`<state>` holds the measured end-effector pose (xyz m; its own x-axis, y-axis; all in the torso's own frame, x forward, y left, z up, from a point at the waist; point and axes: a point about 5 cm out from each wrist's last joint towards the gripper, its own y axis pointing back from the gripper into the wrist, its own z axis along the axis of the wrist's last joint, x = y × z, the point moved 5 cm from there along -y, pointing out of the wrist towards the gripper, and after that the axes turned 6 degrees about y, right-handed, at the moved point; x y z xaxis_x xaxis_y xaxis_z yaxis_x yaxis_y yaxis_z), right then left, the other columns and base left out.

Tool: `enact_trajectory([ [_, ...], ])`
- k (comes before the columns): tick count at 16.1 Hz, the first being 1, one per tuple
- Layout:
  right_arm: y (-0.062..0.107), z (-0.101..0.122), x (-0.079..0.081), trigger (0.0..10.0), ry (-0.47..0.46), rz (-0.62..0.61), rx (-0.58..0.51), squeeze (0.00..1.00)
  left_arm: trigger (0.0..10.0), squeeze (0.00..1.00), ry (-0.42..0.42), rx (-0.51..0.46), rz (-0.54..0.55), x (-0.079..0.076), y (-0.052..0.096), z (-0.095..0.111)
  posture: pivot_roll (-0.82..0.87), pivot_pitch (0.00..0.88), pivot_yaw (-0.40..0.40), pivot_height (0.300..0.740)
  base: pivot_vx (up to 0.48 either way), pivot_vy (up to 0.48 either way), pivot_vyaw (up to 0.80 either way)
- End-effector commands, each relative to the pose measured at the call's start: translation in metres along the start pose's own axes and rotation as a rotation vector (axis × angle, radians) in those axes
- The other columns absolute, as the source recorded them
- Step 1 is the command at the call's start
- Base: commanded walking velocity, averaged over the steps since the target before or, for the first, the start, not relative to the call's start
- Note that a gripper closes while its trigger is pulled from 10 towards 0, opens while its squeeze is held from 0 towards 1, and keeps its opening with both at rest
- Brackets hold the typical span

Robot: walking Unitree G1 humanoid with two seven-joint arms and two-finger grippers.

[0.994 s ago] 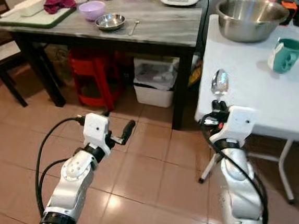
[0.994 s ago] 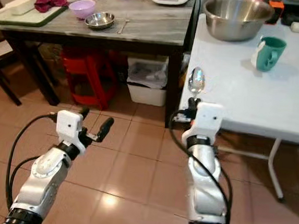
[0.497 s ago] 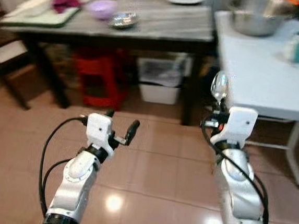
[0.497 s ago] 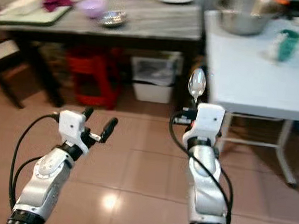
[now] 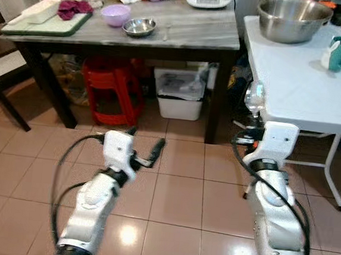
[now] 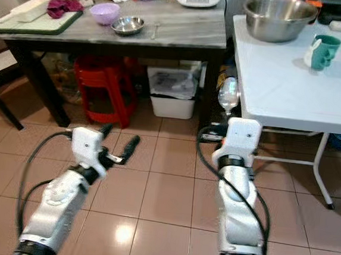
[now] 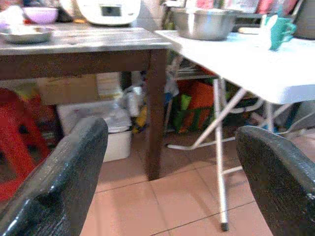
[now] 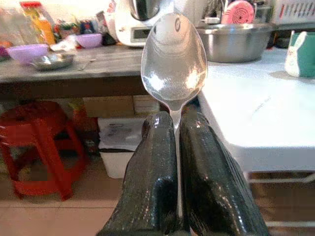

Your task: Setting the table

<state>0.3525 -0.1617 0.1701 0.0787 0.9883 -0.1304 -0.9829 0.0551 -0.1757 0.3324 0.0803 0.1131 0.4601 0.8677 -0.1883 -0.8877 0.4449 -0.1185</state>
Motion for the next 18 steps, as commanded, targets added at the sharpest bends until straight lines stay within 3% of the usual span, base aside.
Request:
enact_trajectory([
  [1, -0.0008, 0.0034, 0.0059, 10.0, -0.016, 0.005, -0.014, 0.00, 10.0, 0.00, -0.023, 0.000, 0.022, 0.0095, 0.0048, 0.0030, -0.14, 0.100, 0.104, 0.740, 0.480, 0.000, 0.00],
  [18, -0.0005, -0.0007, 0.0058, 10.0, -0.017, -0.008, -0.011, 0.00, 10.0, 0.00, -0.021, 0.023, -0.002, 0.0046, -0.0003, 0.0007, -0.14, 0.094, 0.123, 0.740, 0.480, 0.000, 0.00],
])
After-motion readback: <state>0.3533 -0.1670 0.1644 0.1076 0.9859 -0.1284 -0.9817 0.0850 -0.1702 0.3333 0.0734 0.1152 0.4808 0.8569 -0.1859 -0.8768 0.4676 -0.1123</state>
